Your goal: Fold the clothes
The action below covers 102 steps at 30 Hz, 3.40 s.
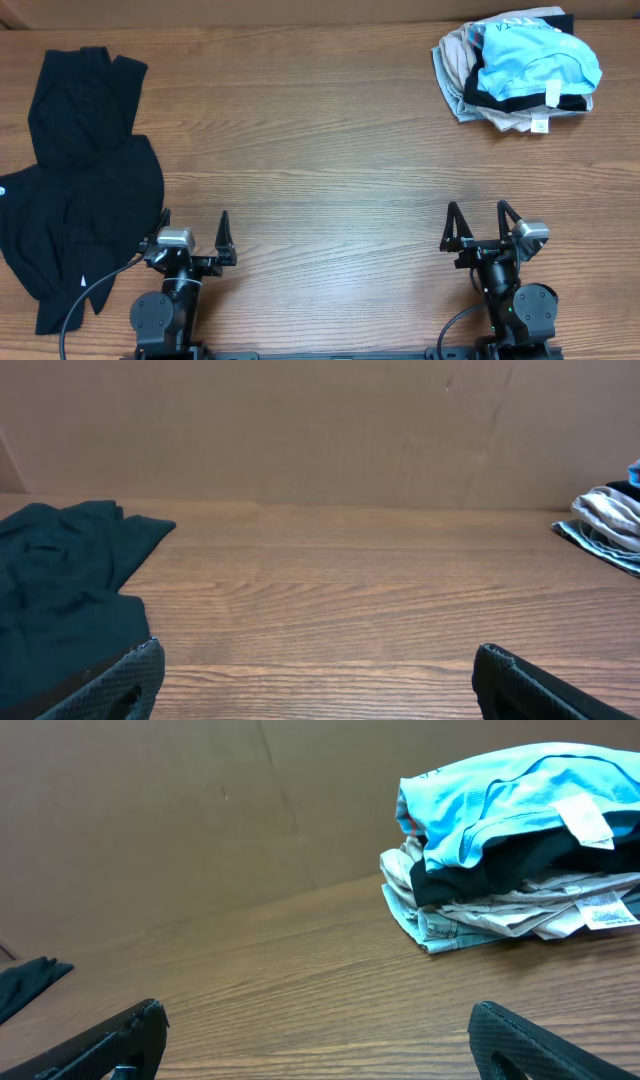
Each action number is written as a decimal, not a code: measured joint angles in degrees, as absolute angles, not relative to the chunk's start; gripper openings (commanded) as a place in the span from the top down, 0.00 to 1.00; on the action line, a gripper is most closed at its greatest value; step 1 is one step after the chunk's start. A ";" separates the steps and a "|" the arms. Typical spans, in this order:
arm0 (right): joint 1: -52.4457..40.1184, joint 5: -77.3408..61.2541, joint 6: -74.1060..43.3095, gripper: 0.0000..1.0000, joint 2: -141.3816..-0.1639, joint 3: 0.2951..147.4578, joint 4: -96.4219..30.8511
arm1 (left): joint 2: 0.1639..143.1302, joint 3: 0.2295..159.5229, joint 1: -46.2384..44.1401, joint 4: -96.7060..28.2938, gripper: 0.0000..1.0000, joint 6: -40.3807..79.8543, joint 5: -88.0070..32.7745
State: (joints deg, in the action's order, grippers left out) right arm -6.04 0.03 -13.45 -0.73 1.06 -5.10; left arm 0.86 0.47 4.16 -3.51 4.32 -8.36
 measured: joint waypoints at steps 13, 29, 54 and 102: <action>-6.04 1.19 -13.41 0.00 -0.73 1.06 -5.13 | 0.86 0.47 4.16 -3.49 0.00 4.32 -8.36; -6.04 1.54 -13.41 0.00 -0.73 1.06 -2.68 | 0.86 0.47 4.16 -3.49 0.00 4.32 -8.36; -6.04 -8.34 -13.19 0.00 -0.73 3.62 4.45 | 0.86 16.49 4.16 -19.75 0.00 2.74 -8.36; -6.04 -37.23 -7.55 0.00 -68.88 47.27 -16.01 | 78.06 54.92 4.19 -49.56 0.00 3.07 -9.21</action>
